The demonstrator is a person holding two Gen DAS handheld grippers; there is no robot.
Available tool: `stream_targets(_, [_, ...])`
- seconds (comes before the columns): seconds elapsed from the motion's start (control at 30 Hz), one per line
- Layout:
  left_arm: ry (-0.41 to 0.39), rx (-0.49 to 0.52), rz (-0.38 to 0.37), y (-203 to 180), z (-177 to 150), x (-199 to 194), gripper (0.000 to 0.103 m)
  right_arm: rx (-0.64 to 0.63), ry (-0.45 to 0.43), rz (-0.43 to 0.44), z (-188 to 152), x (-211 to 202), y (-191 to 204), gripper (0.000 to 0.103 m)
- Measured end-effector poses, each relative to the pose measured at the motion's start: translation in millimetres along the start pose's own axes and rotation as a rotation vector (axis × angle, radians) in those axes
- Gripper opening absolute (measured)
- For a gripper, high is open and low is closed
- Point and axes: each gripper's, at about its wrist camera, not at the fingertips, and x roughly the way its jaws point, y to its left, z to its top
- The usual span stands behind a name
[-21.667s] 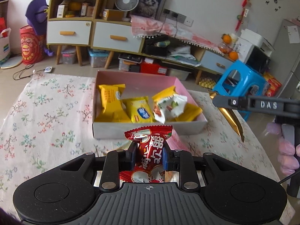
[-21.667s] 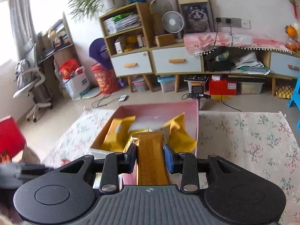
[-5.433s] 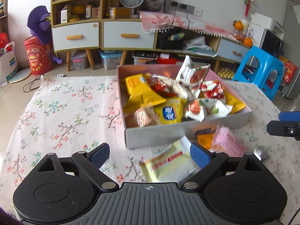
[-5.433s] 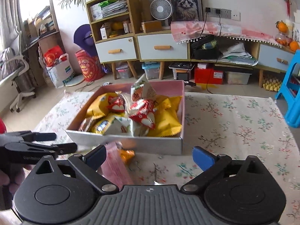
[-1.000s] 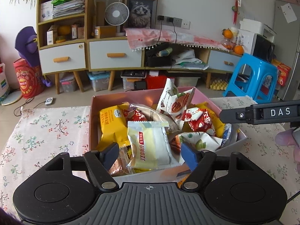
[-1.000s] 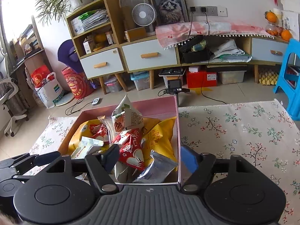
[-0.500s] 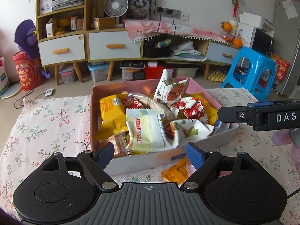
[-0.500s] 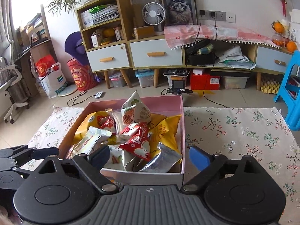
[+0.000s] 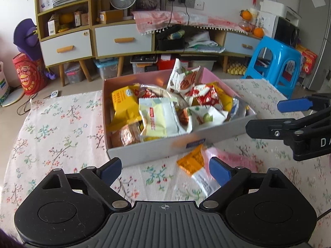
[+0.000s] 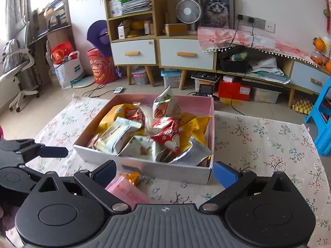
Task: Organize snacks
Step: 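Withdraw both tools from the box toward the pink and orange packs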
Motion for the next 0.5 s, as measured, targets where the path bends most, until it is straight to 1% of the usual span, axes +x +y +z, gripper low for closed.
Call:
stream_targets(0.03, [0.006, 0.005, 0.002, -0.3, -2.2, -1.1, 0.093, -0.005, 0.001, -0.002, -1.9, -1.3, 0.9, 0.093])
stream_targets(0.27, [0.042, 0.037, 0.013, -1.2, -18.3, -8.0, 0.094, -0.037, 0.023, -0.007, -12.3, -4.2, 1.8, 0.093])
stream_targets(0.5, [0.095, 0.026, 0.016, 1.5, -34.2, -8.3, 0.094, -0.080, 0.057, -0.010, -27.3, 3.3, 1.3, 0.093])
